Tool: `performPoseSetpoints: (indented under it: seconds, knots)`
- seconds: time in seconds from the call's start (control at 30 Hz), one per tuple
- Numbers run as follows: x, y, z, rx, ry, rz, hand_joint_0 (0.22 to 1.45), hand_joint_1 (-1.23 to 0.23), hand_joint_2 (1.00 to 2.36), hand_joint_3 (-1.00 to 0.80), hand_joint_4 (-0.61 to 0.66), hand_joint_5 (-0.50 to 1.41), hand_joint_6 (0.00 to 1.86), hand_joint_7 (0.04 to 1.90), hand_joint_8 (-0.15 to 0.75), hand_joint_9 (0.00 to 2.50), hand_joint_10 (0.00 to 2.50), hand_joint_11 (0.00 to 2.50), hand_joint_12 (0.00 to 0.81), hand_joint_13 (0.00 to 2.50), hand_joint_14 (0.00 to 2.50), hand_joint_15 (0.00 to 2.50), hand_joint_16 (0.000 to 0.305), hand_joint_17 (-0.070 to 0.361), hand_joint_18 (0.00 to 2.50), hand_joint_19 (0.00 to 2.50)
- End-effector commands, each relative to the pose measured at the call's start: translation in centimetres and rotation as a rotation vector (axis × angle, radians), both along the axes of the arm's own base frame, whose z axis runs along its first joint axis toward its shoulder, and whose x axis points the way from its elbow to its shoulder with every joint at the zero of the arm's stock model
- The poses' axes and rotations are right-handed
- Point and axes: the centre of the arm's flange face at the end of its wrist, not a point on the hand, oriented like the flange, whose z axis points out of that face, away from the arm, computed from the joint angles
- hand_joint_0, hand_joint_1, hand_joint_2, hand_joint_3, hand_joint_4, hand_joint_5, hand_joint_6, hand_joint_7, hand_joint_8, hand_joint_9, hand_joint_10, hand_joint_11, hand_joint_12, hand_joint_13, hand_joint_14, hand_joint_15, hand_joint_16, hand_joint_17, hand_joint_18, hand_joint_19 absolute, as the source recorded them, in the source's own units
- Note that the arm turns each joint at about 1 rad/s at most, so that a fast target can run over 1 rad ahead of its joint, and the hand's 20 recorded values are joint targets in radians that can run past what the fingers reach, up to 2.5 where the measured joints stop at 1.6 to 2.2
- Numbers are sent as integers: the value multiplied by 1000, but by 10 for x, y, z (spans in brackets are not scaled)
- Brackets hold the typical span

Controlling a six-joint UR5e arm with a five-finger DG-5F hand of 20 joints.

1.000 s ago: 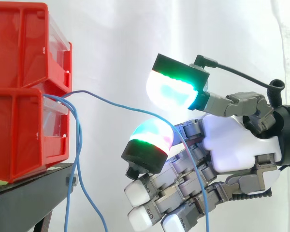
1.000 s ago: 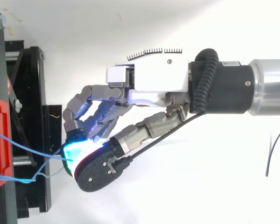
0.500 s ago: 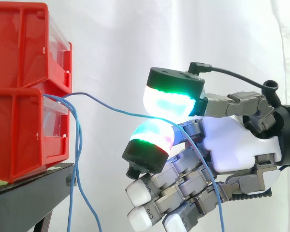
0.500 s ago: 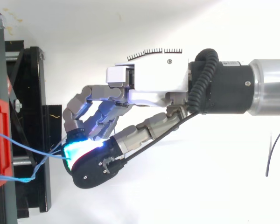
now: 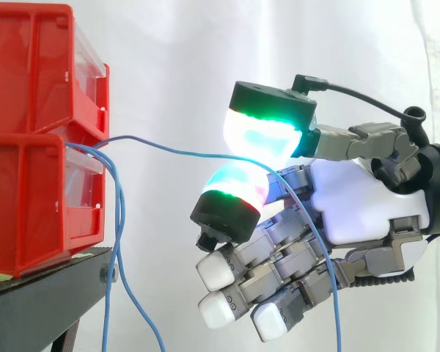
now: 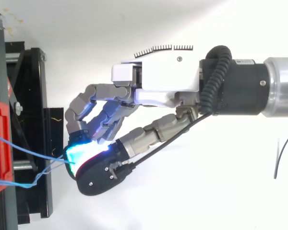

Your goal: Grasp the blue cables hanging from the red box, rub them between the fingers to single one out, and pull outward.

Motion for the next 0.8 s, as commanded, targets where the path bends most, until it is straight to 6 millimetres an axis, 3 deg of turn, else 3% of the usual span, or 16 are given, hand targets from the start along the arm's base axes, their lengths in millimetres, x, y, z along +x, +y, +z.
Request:
performPoseSetpoints:
  seconds: [0.0, 0.2, 0.43, 0.77]
  knots:
    - [-1, 1, 0, -6, 9, 1, 534, -712, 1005, -431, 106, -137, 879, 1049, 327, 807, 9, 320, 411, 601, 11, 312, 51, 115, 675, 399]
    - [-1, 2, 1, -7, 7, 2, 492, -677, 1000, -500, 126, -134, 874, 1060, 345, 817, 9, 322, 426, 611, 10, 312, 54, 122, 696, 392]
    - [-1, 2, 0, -7, 9, 2, 522, -794, 1000, -500, 139, -135, 873, 1104, 339, 805, 12, 326, 420, 606, 11, 306, 52, 118, 683, 385]
    - [-1, 3, 1, -7, 7, 2, 598, -807, 1017, -214, 101, -130, 886, 1160, 322, 814, 10, 332, 402, 611, 11, 308, 49, 109, 672, 387]
